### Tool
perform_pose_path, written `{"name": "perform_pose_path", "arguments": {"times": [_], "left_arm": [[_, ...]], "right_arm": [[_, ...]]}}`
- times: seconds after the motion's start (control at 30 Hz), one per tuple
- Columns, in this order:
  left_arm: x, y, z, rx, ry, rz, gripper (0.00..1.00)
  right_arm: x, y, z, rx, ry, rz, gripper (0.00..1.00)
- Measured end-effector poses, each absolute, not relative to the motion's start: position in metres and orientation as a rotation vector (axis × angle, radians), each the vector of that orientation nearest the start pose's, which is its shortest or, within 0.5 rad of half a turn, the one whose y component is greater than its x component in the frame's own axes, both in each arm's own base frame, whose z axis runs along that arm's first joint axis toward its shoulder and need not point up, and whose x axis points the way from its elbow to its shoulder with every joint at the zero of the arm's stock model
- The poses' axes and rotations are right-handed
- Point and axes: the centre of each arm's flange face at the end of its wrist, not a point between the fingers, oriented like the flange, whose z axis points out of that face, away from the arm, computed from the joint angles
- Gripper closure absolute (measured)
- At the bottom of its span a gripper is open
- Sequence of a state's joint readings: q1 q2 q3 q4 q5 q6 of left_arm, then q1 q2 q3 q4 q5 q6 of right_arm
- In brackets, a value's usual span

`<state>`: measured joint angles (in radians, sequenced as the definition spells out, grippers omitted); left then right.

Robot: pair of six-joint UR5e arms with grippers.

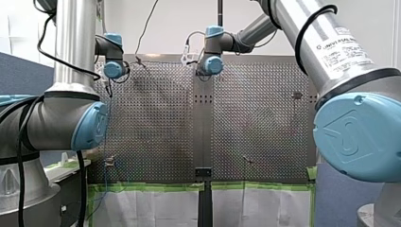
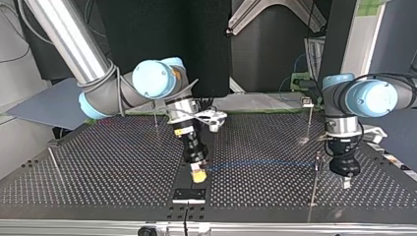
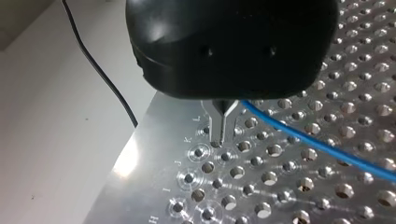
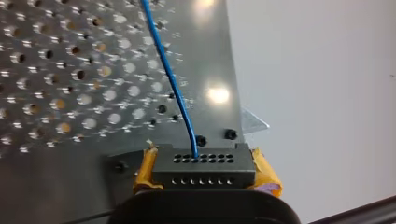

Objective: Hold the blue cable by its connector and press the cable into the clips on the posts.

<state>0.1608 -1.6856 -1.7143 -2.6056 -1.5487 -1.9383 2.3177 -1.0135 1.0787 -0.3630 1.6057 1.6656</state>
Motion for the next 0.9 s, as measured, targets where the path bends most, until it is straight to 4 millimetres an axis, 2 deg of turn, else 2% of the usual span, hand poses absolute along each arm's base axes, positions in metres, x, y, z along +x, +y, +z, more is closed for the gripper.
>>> {"name": "perform_pose_path", "arguments": {"times": [0.03, 0.07, 0.1, 0.17, 0.2, 0.27, 0.3, 0.33, 0.37, 0.63, 0.9], "left_arm": [[0.566, -0.046, 0.416, -0.318, 1.251, -0.195, 0.92], [0.566, -0.046, 0.417, -0.317, 1.246, -0.197, 0.78], [0.567, -0.046, 0.417, -0.317, 1.243, -0.2, 0.78], [0.567, -0.047, 0.418, -0.317, 1.24, -0.204, 0.41], [0.567, -0.048, 0.418, -0.317, 1.239, -0.209, 0.41], [0.567, -0.049, 0.417, -0.322, 1.238, -0.219, 0.25], [0.566, -0.048, 0.416, -0.327, 1.239, -0.226, 0.25], [0.566, -0.048, 0.415, -0.332, 1.239, -0.232, 0.09], [0.566, -0.048, 0.414, -0.337, 1.241, -0.238, 0.0], [0.557, -0.054, 0.404, -0.395, 1.292, -0.267, 0.0], [0.532, -0.073, 0.409, -0.358, 1.293, -0.359, 0.0]], "right_arm": [[0.598, -0.456, 0.433, 1.4, -0.734, 1.988, 1.0], [0.598, -0.456, 0.434, 1.401, -0.733, 1.988, 1.0], [0.599, -0.456, 0.434, 1.403, -0.733, 1.988, 1.0], [0.599, -0.456, 0.434, 1.409, -0.734, 1.987, 1.0], [0.599, -0.455, 0.434, 1.412, -0.734, 1.986, 1.0], [0.6, -0.454, 0.433, 1.418, -0.735, 1.983, 1.0], [0.6, -0.454, 0.432, 1.422, -0.736, 1.982, 1.0], [0.601, -0.453, 0.432, 1.427, -0.736, 1.981, 1.0], [0.601, -0.453, 0.431, 1.43, -0.736, 1.98, 1.0], [0.601, -0.452, 0.429, 1.446, -0.743, 1.972, 1.0], [0.601, -0.45, 0.429, 1.451, -0.744, 1.972, 1.0]]}}
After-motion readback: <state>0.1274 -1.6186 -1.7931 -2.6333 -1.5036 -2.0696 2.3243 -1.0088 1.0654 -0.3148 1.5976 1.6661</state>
